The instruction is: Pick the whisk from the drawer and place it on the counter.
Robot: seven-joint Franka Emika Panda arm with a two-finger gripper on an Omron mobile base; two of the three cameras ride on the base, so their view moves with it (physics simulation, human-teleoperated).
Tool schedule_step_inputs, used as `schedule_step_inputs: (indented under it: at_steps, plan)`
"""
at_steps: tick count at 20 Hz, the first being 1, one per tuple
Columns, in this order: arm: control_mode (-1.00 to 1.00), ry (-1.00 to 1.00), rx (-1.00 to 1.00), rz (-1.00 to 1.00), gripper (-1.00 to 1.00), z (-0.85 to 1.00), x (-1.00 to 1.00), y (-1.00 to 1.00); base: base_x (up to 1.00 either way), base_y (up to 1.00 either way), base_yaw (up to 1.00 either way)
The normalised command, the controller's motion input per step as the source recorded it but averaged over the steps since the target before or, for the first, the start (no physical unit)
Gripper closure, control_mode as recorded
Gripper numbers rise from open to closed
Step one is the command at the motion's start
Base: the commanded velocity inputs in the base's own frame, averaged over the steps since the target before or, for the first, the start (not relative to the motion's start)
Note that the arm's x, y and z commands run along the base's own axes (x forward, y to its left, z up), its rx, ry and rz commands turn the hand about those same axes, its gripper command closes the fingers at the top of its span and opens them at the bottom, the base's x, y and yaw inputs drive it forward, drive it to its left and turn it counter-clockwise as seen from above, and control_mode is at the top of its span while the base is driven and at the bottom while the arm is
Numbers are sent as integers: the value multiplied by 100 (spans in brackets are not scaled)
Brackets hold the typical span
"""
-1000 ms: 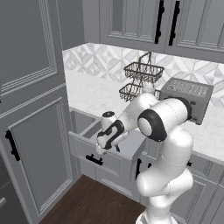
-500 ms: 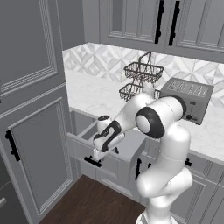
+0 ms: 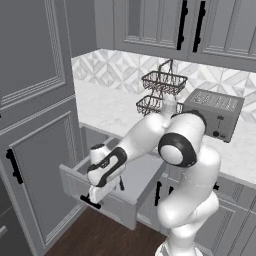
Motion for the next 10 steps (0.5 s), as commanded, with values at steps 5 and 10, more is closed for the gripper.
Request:
schedule_step_inputs:
  at_steps: [5,10]
  plan:
    - [-100,19,-3,13,-100,7,-97,100,0,0,0]
    - [-100,4,-1,8,-100,44,-22,57,0,0,0]
